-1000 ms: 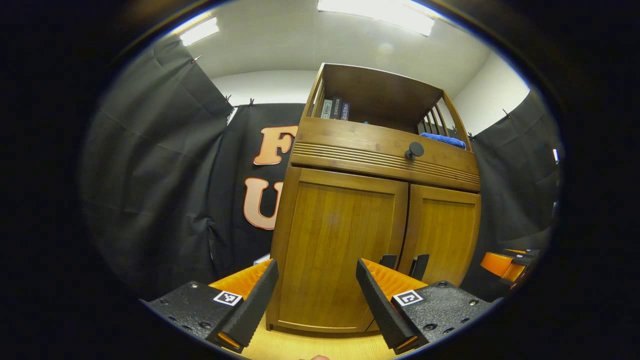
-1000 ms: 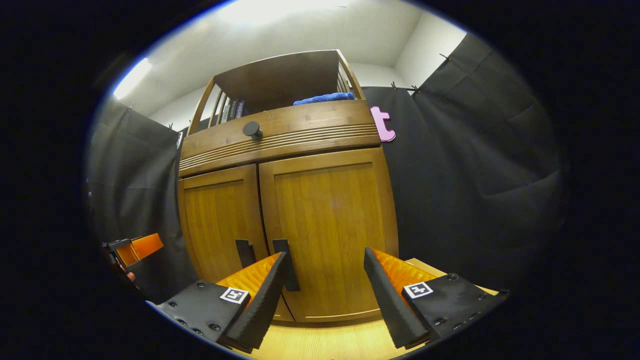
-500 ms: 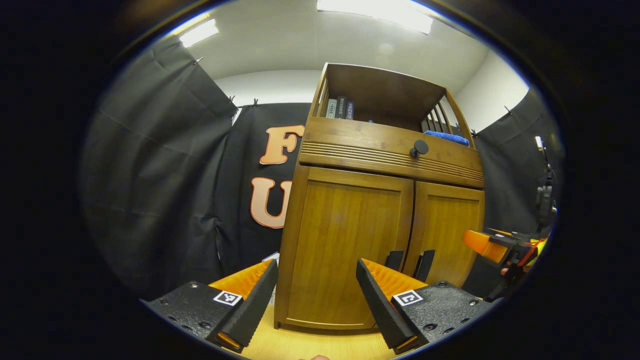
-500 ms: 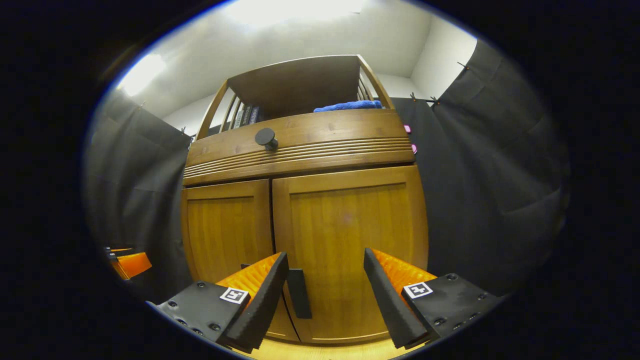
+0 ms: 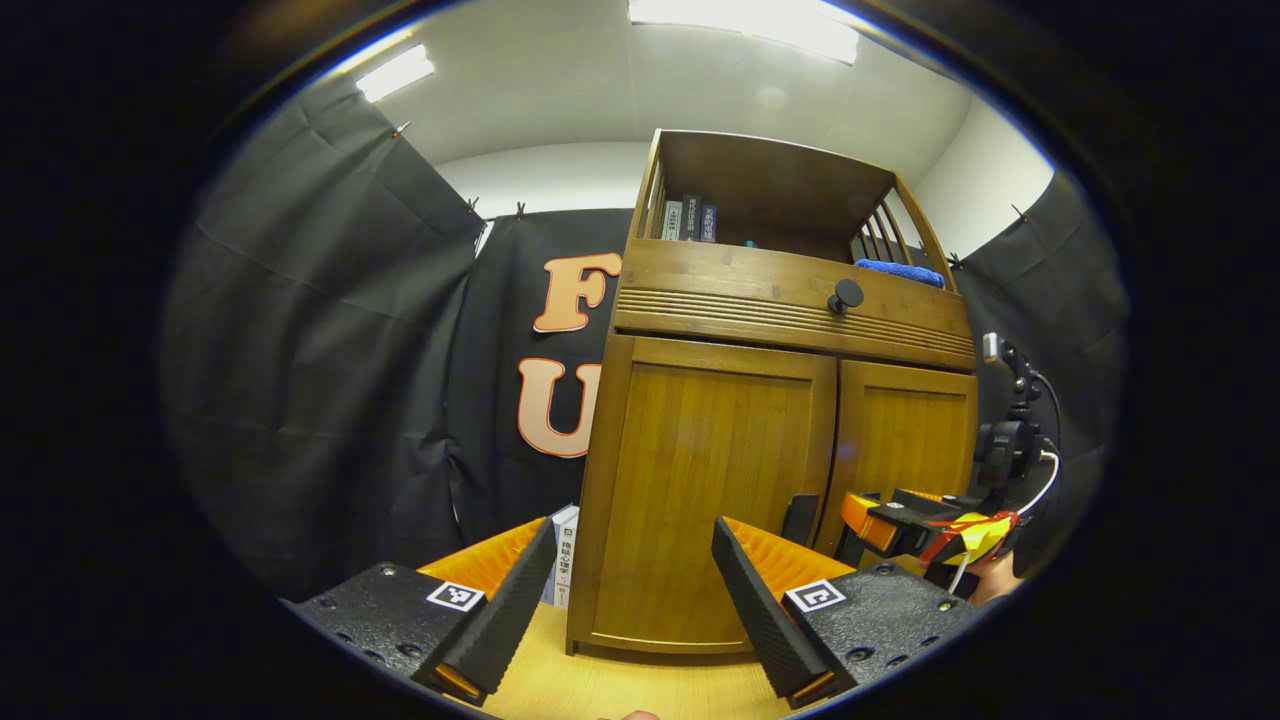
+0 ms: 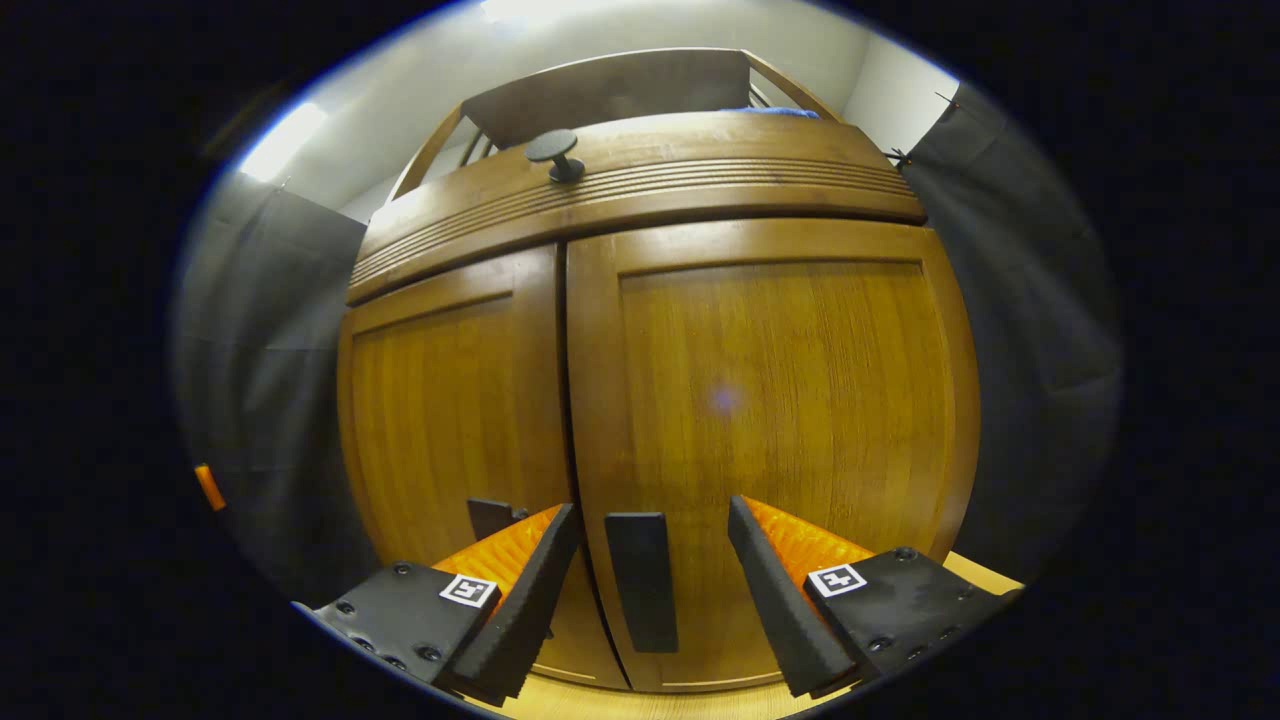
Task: Open the right door of the double-door shoe cabinet with the right hand, and open the left door with the left hand.
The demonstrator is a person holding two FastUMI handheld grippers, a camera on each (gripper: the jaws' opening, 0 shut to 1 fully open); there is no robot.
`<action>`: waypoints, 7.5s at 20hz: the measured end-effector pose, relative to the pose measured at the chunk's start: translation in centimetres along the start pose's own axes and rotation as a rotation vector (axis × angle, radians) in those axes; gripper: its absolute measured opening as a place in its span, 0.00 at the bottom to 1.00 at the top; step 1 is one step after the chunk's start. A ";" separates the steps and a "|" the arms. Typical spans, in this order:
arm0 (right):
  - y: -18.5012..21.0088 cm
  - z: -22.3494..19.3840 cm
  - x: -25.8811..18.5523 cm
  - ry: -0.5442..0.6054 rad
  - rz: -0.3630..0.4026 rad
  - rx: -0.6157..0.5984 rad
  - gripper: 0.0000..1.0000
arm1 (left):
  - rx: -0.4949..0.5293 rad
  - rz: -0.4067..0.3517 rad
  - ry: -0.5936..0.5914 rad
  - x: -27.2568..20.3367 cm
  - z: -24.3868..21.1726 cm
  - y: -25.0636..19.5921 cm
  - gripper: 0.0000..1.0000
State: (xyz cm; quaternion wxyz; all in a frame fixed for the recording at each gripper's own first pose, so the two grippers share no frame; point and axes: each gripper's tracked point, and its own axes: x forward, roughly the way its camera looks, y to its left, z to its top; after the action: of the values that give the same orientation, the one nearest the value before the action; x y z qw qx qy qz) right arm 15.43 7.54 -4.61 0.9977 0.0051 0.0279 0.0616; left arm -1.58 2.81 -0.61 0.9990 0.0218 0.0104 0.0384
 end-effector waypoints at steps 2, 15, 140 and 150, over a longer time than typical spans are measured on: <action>-0.5 -0.3 0.9 0.008 -0.021 0.015 0.98 | 0.010 0.011 -0.003 -0.2 0.2 0.2 0.95; -0.4 -2.0 2.3 0.026 -0.056 -0.036 0.86 | -0.010 -0.010 -0.003 0.4 0.0 -0.1 0.92; -12.7 -1.9 -29.8 0.153 -0.223 -0.020 0.89 | 0.018 -0.300 0.123 15.2 -12.5 -17.6 0.75; -11.7 -2.2 -27.5 0.164 -0.168 -0.019 0.93 | -0.001 -0.375 0.190 12.8 -10.2 -17.4 0.31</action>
State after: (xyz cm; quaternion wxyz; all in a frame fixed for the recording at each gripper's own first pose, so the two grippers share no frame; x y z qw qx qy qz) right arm -10.54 -7.41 -5.50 0.9937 -0.0118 0.1092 -0.0216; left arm 12.27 -13.11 -11.83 0.9831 0.0153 0.1087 -0.1464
